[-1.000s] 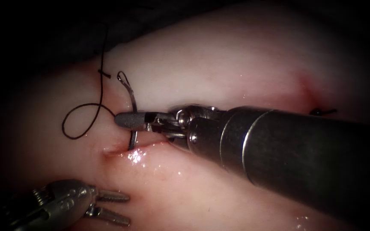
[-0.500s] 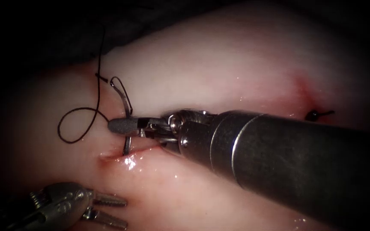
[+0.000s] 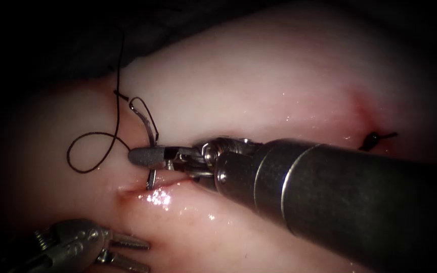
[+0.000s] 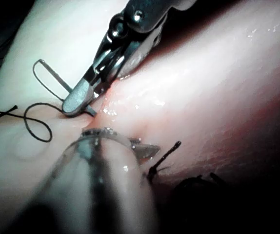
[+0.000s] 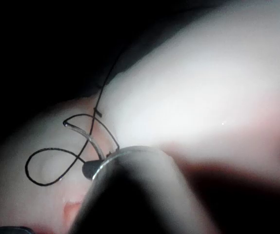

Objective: Wound Closure
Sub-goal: Pass the needle through the bottom of the cut using the right needle driver.

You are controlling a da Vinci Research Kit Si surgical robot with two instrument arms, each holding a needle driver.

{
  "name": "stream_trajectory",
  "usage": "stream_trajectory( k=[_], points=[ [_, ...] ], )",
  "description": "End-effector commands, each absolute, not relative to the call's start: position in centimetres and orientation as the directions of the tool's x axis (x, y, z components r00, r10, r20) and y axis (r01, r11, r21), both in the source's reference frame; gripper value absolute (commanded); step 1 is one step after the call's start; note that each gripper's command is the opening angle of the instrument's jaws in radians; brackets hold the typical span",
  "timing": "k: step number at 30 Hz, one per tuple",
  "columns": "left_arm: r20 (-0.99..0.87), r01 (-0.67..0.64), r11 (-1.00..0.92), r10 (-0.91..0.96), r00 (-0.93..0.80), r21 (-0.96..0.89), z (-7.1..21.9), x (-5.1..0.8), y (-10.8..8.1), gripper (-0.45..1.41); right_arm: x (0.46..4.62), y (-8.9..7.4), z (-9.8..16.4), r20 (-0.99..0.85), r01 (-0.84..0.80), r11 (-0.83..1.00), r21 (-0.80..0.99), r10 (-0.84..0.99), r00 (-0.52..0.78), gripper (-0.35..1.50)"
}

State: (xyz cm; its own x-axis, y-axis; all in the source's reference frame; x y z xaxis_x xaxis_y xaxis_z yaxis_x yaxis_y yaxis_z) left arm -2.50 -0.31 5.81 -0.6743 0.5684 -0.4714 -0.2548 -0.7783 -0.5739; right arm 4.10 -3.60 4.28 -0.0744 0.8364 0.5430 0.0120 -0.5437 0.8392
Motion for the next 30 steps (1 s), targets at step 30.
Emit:
stream_trajectory(
  k=[30],
  points=[
    [-0.480, -0.250, -0.791, 0.554, -0.680, -0.559, 5.82, -2.54, -0.13, 0.00, 4.26, -4.05, 3.98, 0.576, 0.031, -0.576, 0.817, 0.817, 0.000, -0.35]
  ],
)
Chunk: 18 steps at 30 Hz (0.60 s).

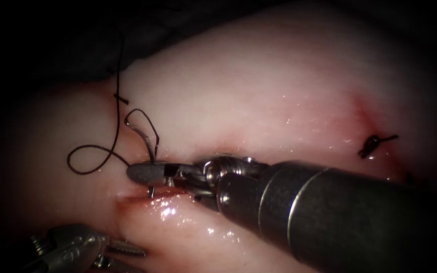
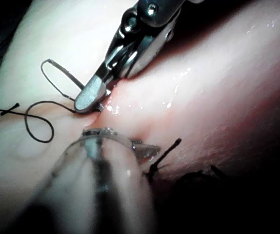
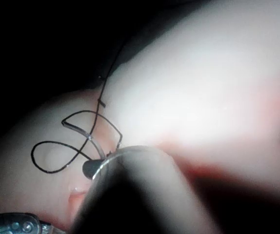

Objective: Wound Closure
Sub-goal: Pass the needle through the bottom of the cut using the right needle driver.

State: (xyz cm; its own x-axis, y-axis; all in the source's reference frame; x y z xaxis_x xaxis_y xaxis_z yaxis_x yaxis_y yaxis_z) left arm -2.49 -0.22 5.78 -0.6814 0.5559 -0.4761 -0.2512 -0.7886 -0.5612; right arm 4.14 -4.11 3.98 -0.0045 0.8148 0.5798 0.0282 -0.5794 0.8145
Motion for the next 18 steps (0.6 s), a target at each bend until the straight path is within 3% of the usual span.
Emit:
stream_trajectory(
  k=[1, 18],
  points=[
    [-0.480, -0.250, -0.791, 0.554, -0.680, -0.559, 5.82, -2.54, -0.13, 0.00, 4.26, -4.08, 3.97, 0.584, 0.031, -0.584, 0.811, 0.812, 0.005, -0.35],
    [-0.483, -0.248, -0.796, 0.548, -0.683, -0.553, 5.81, -2.56, -0.10, -0.01, 4.25, -4.21, 3.88, 0.597, 0.040, -0.597, 0.801, 0.802, 0.030, -0.35]
  ],
)
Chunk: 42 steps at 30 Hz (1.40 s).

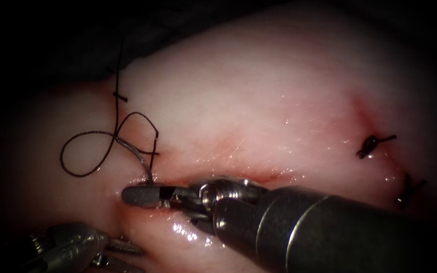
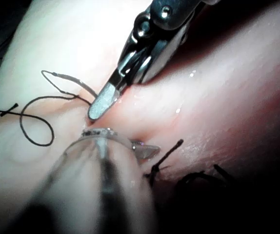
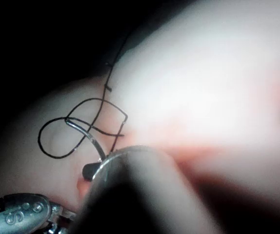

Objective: Wound Closure
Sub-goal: Pass the needle through the bottom of the cut using the right needle driver.

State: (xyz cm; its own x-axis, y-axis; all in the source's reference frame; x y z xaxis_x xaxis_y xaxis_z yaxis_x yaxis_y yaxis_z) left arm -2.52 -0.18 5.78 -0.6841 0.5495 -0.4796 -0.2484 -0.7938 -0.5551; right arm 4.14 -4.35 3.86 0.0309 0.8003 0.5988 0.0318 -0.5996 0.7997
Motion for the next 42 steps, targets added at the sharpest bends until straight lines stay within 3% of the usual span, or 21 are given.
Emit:
stream_trajectory(
  k=[1, 8, 9, 12, 18, 21, 31, 36, 42],
  points=[
    [-0.483, -0.247, -0.796, 0.547, -0.684, -0.553, 5.8, -2.55, -0.1, -0.01, 4.24, -4.2, 3.9, 0.598, 0.047, -0.598, 0.800, 0.801, 0.029, -0.35],
    [-0.484, -0.245, -0.803, 0.538, -0.690, -0.544, 5.7, -2.51, -0.3, -0.01, 4.11, -3.8, 4.0, 0.507, 0.116, -0.498, 0.860, 0.859, -0.074, -0.35],
    [-0.485, -0.243, -0.805, 0.535, -0.692, -0.540, 5.6, -2.51, -0.3, -0.01, 4.07, -3.7, 4.1, 0.478, 0.118, -0.467, 0.876, 0.873, -0.097, -0.11],
    [-0.487, -0.241, -0.813, 0.525, -0.697, -0.531, 5.5, -2.53, -0.4, -0.01, 3.97, -3.4, 4.1, 0.417, 0.105, -0.406, 0.908, 0.898, -0.142, 0.24],
    [-0.494, -0.231, -0.825, 0.506, -0.707, -0.515, 5.3, -2.58, -0.5, -0.01, 3.80, -3.0, 4.1, 0.274, 0.049, -0.270, 0.962, 0.937, -0.215, 0.52],
    [-0.496, -0.227, -0.829, 0.501, -0.709, -0.512, 5.3, -2.60, -0.6, -0.01, 3.72, -2.8, 4.1, 0.157, -0.021, -0.168, 0.986, 0.952, -0.263, 0.76],
    [-0.500, -0.218, -0.838, 0.484, -0.718, -0.500, 5.1, -2.55, -0.7, 0.00, 3.25, -2.4, 4.1, -0.199, -0.320, 0.123, 0.940, 0.956, -0.217, 0.83],
    [-0.502, -0.215, -0.840, 0.482, -0.718, -0.498, 5.0, -2.53, -0.7, 0.00, 3.04, -2.2, 4.1, -0.282, -0.413, 0.191, 0.891, 0.944, -0.173, 0.86],
    [-0.544, -0.222, -0.840, 0.499, -0.674, -0.495, 5.0, -2.40, -0.6, -0.15, 2.98, -2.1, 4.1, -0.316, -0.444, 0.215, 0.870, 0.934, -0.167, 0.84]
  ],
)
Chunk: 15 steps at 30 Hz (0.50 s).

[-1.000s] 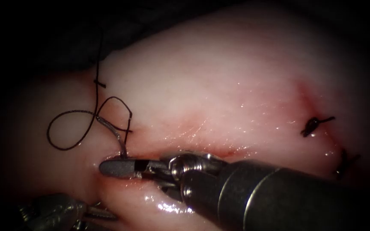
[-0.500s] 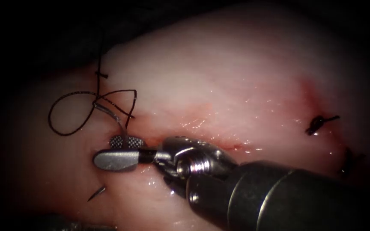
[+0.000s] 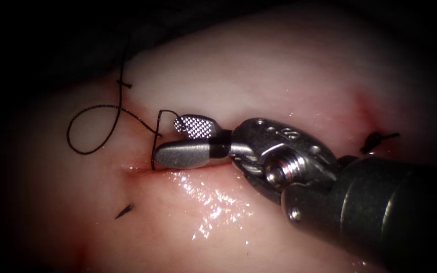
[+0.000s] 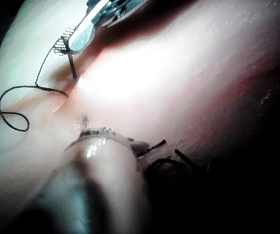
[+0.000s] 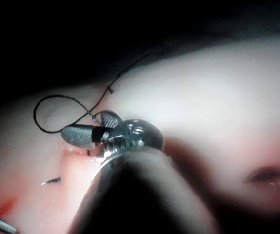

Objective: Wound Closure
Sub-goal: Pass the needle through the bottom of the cut using the right needle driver.

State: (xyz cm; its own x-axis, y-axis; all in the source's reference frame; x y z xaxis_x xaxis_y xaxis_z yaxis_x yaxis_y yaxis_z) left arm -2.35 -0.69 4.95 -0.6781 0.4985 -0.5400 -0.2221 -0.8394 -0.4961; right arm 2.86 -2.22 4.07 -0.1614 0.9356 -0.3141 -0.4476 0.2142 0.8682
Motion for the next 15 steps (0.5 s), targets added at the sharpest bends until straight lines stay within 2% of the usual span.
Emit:
stream_trajectory(
  k=[1, 8, 12, 15],
  points=[
    [-0.554, -0.226, -0.840, 0.504, -0.662, -0.494, 4.99, -2.37, -0.58, -0.15, 2.99, -2.08, 4.05, -0.319, -0.446, 0.218, 0.868, 0.933, -0.166, 0.84],
    [-0.632, -0.230, -0.834, 0.535, -0.560, -0.502, 5.00, -2.08, -0.45, -0.13, 3.03, -2.10, 4.01, -0.341, -0.469, 0.238, 0.850, 0.929, -0.147, 0.76],
    [-0.747, -0.160, -0.871, 0.483, -0.456, -0.465, 5.02, -1.97, -0.40, -0.27, 3.00, -2.10, 4.03, -0.368, -0.503, 0.262, 0.824, 0.921, -0.124, 0.76],
    [-0.766, -0.169, -0.872, 0.486, -0.421, -0.460, 5.06, -1.94, -0.35, -0.21, 2.94, -2.10, 4.06, -0.396, -0.536, 0.291, 0.793, 0.914, -0.089, 0.79]
  ],
)
